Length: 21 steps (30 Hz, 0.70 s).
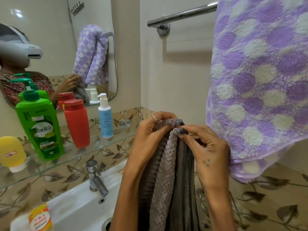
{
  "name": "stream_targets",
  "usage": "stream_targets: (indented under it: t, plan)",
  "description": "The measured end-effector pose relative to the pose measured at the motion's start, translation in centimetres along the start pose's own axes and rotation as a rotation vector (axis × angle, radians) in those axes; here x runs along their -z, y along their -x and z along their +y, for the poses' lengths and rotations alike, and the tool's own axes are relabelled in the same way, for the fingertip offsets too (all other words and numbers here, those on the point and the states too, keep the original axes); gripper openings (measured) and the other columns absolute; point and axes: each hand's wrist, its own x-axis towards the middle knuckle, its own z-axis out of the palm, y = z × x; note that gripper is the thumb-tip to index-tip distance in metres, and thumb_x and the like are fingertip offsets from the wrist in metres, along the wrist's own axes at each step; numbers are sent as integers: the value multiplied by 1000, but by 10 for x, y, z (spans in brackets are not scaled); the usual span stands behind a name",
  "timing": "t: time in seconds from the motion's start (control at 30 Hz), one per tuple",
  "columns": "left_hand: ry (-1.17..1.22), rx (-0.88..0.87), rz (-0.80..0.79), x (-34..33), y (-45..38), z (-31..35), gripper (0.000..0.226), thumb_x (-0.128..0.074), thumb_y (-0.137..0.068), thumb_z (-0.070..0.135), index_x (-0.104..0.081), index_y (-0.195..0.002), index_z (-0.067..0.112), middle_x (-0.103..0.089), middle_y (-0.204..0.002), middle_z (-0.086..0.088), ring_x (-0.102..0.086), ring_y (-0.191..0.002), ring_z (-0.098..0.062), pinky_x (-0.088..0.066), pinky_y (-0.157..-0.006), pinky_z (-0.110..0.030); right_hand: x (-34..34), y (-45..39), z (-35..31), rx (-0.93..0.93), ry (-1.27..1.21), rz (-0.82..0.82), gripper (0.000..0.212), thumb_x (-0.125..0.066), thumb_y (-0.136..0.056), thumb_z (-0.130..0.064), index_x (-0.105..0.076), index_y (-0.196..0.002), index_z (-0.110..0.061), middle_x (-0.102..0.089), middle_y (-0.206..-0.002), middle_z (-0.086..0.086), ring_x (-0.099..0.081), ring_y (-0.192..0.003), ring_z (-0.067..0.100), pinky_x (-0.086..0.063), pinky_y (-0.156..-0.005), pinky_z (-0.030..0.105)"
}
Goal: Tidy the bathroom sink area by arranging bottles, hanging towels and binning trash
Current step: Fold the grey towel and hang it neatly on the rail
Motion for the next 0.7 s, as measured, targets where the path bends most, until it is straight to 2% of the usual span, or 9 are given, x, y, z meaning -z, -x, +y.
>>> stream_targets:
  t: [0.07, 0.17, 0.23, 0.3, 0.43, 0.57, 0.63, 0.7]
  plan:
    - [43, 38, -35, 1, 2, 0, 21, -61, -80, 10, -70, -84, 28, -71, -88, 8, -68, -86, -7, -53, -77, -18, -1, 2, 1, 4, 15, 28, 35, -71, -78, -6, -69, -81, -40, -69, -89, -16, -66, -81, 1, -48, -74, 9]
    - [100, 136, -52, 3, 9, 0, 12, -63, -77, 23, -70, -85, 29, -72, -89, 5, -68, -85, -7, -53, -74, -17, 0, 4, 3, -36, -33, 66, 34, -71, -78, -6, -69, -81, -40, -71, -85, -15, -68, -78, 1, -50, -70, 10]
    - [138, 171, -22, 2, 12, 0, 5, -67, -77, 27, -69, -81, 27, -72, -82, 9, -66, -79, -2, -50, -69, -11, 1, 4, 4, -91, -96, 72, 35, -71, -78, -6, -66, -84, -40, -72, -84, -14, -68, -77, 2, -50, -67, 9]
    - [137, 207, 20, 1, 13, 0, 7, -71, -73, 32, -68, -76, 26, -71, -76, 11, -65, -73, 2, -48, -64, -9, 1, 5, 5, -145, -151, 59, 38, -71, -77, -5, -66, -88, -41, -73, -85, -13, -69, -79, 4, -50, -68, 10]
    - [64, 246, 25, -1, 12, -2, 1, -70, -74, 26, -70, -74, 26, -71, -74, 10, -65, -70, 1, -48, -61, -8, 2, 5, 4, -156, -189, 13, 37, -68, -78, 0, -70, -89, -35, -74, -86, -14, -70, -78, 2, -52, -67, 10]
    - [-25, 259, 18, -4, 12, -3, 25, -67, -61, 50, -71, -71, 28, -71, -72, 7, -66, -71, -2, -53, -66, -13, 4, 9, 5, -137, -161, -16, 33, -68, -79, -1, -71, -93, -31, -74, -87, -15, -70, -77, 0, -52, -65, 9]
    - [-66, 274, 4, -6, 11, -4, 22, -68, -65, 46, -70, -70, 25, -71, -70, 5, -65, -70, -6, -53, -67, -17, 6, 10, 7, -148, -129, -10, 32, -69, -79, -2, -71, -95, -30, -74, -88, -14, -70, -79, 2, -53, -68, 12]
    - [-87, 274, 3, -7, 9, -4, 8, -71, -74, 30, -70, -72, 22, -71, -70, 4, -66, -70, -7, -53, -67, -18, 7, 10, 9, -161, -113, -2, 33, -69, -80, -3, -71, -93, -33, -74, -86, -14, -69, -77, 1, -53, -68, 11]
